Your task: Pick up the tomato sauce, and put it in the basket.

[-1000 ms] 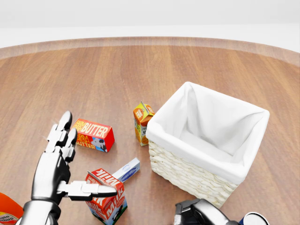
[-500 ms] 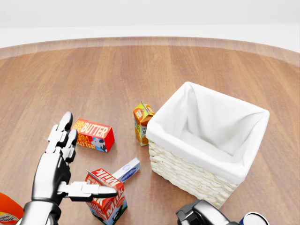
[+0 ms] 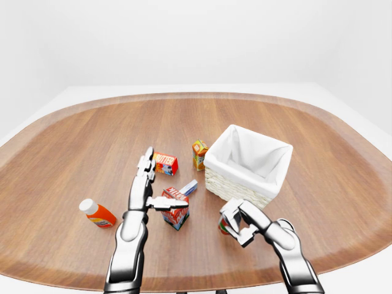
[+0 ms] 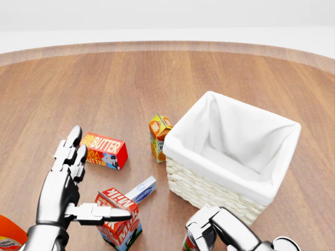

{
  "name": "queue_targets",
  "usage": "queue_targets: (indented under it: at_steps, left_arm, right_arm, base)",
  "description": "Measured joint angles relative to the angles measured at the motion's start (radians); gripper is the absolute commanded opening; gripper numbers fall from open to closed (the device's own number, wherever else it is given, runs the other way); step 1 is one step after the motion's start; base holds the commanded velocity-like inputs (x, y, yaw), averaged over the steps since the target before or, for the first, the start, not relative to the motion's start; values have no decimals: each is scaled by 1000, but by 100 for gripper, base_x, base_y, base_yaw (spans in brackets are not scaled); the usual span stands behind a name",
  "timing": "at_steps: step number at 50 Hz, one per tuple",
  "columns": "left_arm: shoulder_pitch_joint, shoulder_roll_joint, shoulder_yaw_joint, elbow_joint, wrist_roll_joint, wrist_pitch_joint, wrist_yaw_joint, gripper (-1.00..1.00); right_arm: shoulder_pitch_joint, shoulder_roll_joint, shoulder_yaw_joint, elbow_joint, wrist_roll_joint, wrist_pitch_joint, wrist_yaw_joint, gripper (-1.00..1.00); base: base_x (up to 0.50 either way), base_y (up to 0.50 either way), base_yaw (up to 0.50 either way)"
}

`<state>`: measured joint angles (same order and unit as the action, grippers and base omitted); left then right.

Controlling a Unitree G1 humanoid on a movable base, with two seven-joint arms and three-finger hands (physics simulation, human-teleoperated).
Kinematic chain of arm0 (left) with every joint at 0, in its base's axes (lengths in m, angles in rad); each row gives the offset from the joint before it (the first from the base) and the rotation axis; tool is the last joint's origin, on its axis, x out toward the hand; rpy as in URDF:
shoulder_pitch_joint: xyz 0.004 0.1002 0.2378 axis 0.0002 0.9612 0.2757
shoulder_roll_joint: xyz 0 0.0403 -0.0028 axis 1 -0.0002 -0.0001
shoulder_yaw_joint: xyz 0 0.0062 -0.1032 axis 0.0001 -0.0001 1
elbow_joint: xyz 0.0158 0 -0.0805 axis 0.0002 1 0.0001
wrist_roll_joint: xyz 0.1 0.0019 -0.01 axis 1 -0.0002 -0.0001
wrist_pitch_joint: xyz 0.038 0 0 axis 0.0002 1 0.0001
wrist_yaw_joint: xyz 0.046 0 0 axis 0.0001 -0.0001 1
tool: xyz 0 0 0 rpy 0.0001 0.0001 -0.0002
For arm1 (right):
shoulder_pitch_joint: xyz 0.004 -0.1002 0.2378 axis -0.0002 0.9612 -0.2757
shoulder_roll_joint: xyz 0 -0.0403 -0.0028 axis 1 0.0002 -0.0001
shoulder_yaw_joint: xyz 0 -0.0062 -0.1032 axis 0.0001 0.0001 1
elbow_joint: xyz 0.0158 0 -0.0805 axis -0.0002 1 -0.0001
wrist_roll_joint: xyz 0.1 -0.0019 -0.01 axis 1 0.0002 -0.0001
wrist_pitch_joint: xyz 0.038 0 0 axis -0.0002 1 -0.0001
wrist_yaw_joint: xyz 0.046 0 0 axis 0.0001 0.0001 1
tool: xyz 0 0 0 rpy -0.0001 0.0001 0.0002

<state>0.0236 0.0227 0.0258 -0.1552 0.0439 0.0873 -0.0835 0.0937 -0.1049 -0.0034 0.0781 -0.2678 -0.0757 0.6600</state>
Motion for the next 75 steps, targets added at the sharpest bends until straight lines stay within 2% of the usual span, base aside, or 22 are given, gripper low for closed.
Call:
queue_targets:
  at_steps: [7,16,26,35,56,75]
  left_arm:
    - [1,0,0,0,1,0,0,95]
    - [1,0,-1,6,2,0,1,95]
    - [-1,0,-1,14,2,0,1,95]
    - [-3,0,-1,19,2,0,3,95]
    - [-2,-1,-3,29,4,0,5,95]
    - [-5,-1,-5,39,7,0,6,95]
  right_arm:
    - [47,12,10,-185,13,60,26,-100]
    - [87,21,21,-377,25,162,38,-100]
    - [98,23,24,-515,35,163,38,-100]
    - [61,22,14,-611,38,163,38,-100]
    - [-96,2,-34,-727,51,163,38,-100]
    - [-296,-62,-106,-688,107,163,26,-100]
  base:
    - [0,0,0]
    - [0,0,0]
    - [0,0,0]
    - [0,0,0]
    - [0,0,0]
    - [0,0,0]
